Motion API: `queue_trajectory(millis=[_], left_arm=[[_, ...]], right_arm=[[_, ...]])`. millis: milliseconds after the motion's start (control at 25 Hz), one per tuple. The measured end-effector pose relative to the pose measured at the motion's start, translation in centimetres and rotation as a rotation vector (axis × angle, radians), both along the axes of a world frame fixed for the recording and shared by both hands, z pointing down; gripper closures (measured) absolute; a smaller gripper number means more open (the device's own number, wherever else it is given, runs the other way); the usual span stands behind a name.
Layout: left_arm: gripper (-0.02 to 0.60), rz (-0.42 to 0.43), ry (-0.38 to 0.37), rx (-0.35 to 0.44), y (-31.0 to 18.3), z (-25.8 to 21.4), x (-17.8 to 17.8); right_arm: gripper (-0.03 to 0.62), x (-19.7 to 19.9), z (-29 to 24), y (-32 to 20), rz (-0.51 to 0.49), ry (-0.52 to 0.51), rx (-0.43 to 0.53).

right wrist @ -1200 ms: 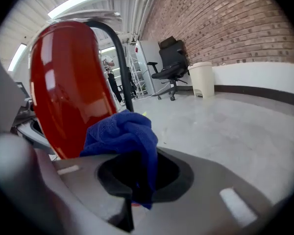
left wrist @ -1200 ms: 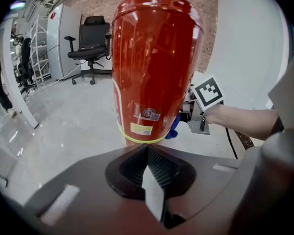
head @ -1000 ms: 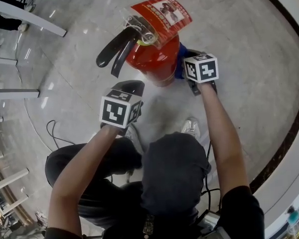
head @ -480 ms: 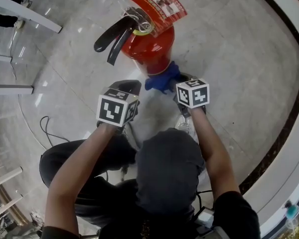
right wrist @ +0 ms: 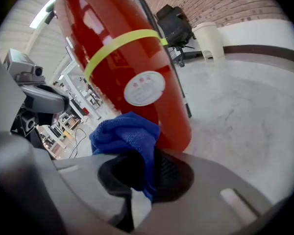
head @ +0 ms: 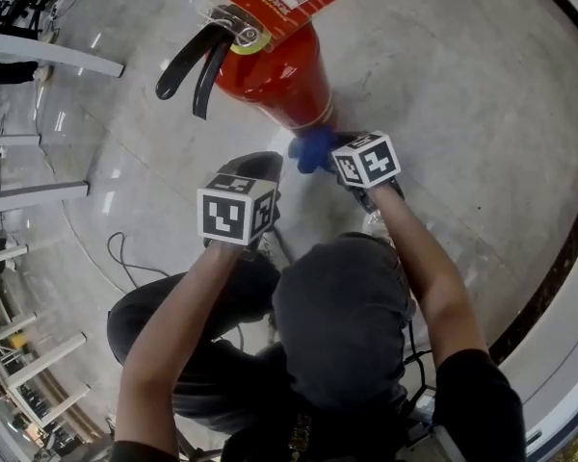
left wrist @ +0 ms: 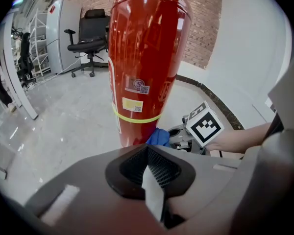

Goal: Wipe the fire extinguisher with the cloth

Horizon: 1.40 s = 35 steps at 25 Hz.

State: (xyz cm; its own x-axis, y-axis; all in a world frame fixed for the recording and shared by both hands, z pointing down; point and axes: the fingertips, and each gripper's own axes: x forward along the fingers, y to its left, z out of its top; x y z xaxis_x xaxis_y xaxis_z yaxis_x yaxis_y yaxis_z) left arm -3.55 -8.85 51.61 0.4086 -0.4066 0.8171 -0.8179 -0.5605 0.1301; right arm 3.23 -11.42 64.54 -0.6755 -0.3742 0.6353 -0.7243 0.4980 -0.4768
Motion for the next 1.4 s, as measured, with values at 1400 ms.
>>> queue_trajectory(millis=[1400], left_arm=[[0.578,-0.093,0.036,-0.075,-3.1,3.3,-0.2]], right_arm=[[0.553,4.6,-21.8,-19.7,-0.013,-0.426,0.416]])
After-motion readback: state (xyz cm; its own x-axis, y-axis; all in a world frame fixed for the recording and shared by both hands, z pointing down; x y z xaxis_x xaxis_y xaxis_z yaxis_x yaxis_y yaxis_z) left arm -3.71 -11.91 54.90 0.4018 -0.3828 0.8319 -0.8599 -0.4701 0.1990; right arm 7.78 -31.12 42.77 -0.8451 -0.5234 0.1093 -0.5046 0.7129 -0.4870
